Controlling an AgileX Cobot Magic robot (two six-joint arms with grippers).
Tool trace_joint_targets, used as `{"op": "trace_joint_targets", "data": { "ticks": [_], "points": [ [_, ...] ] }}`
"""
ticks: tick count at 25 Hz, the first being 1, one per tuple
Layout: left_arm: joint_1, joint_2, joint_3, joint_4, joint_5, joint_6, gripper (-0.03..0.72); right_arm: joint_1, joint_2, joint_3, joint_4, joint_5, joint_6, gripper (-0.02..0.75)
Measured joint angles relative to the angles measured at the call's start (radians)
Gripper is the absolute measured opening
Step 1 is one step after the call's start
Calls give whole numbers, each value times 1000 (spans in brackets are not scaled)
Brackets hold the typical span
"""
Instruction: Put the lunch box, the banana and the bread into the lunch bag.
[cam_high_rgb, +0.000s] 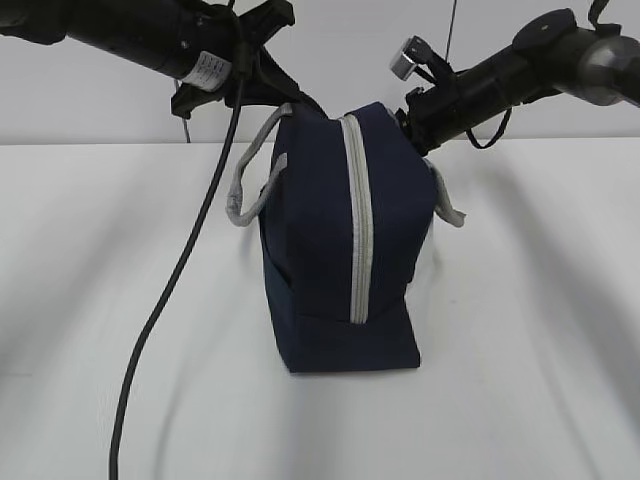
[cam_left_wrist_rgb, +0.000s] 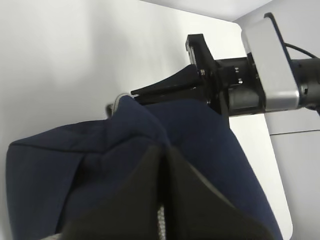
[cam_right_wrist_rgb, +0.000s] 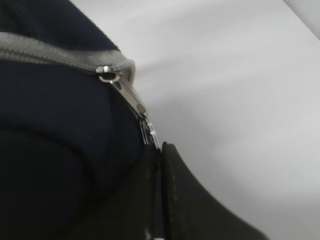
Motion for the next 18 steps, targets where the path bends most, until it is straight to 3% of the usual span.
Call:
{"op": "trace_joint_targets", "data": {
  "ticks": [18],
  "points": [
    [-6, -10, 0, 0, 2, 22, -3, 6, -2, -1, -81, 22, 106, 0]
  ]
}}
